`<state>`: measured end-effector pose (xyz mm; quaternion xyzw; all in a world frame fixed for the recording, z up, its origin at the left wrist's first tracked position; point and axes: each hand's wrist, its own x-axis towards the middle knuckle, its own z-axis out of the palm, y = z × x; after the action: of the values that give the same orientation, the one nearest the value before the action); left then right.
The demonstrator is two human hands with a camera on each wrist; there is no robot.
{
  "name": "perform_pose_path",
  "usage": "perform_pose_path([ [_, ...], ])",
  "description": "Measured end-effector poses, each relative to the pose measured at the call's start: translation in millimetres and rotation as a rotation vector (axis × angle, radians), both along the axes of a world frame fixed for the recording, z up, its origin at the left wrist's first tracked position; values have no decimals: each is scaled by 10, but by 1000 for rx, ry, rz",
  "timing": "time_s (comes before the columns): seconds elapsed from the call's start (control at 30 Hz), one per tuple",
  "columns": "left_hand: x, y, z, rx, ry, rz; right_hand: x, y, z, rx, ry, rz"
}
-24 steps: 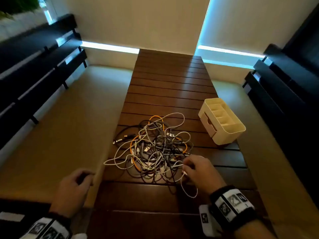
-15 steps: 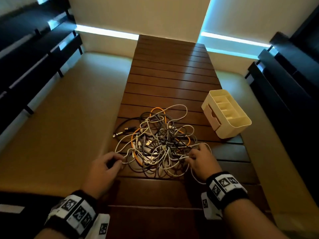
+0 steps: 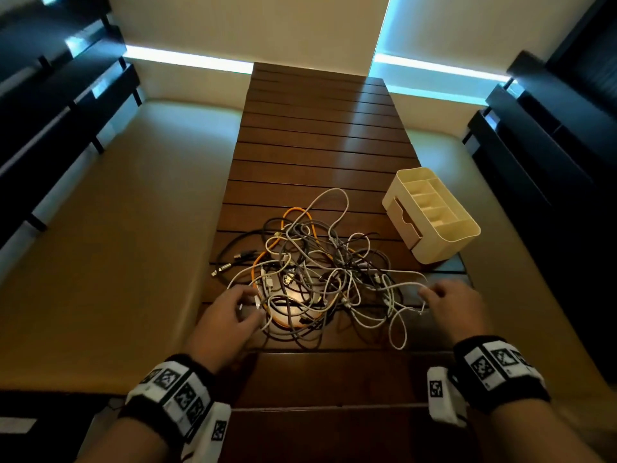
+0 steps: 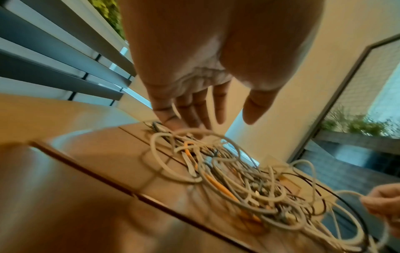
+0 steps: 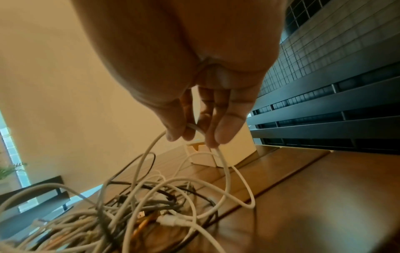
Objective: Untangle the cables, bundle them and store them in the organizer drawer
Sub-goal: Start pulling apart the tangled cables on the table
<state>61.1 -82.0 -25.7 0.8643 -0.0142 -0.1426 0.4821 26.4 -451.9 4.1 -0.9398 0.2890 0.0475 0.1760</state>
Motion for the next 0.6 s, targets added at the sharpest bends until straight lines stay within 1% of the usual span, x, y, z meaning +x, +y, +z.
perform_pose_path([
  [0.07,66,-155,-106,187,8,-111,-40,40,-26,8,63,-5],
  [0.1,89,-239,-152,303,24,-181,-60,62,-16,18,66,-7],
  [0.2,97,-481,-281,642,78,-377,-122,160,27,91,-1,36],
  [0.27,75,-620,-343,734,101,-430,-170,248,50,170,10,108],
  [0.33,42,-719,-364,748,71,-425,-214,333,95,305,106,186],
  [0.4,3,-780,-367,726,-12,-422,-236,378,145,439,187,214],
  [0.47,-26,-829,-375,657,-67,-469,-226,381,169,537,119,163],
  [0.5,-38,-858,-370,605,-70,-508,-206,364,165,531,56,140],
  [0.53,-42,-882,-352,554,-64,-549,-175,350,161,475,-8,146],
  [0.6,-29,-905,-301,449,-34,-613,-88,359,143,287,-129,206],
])
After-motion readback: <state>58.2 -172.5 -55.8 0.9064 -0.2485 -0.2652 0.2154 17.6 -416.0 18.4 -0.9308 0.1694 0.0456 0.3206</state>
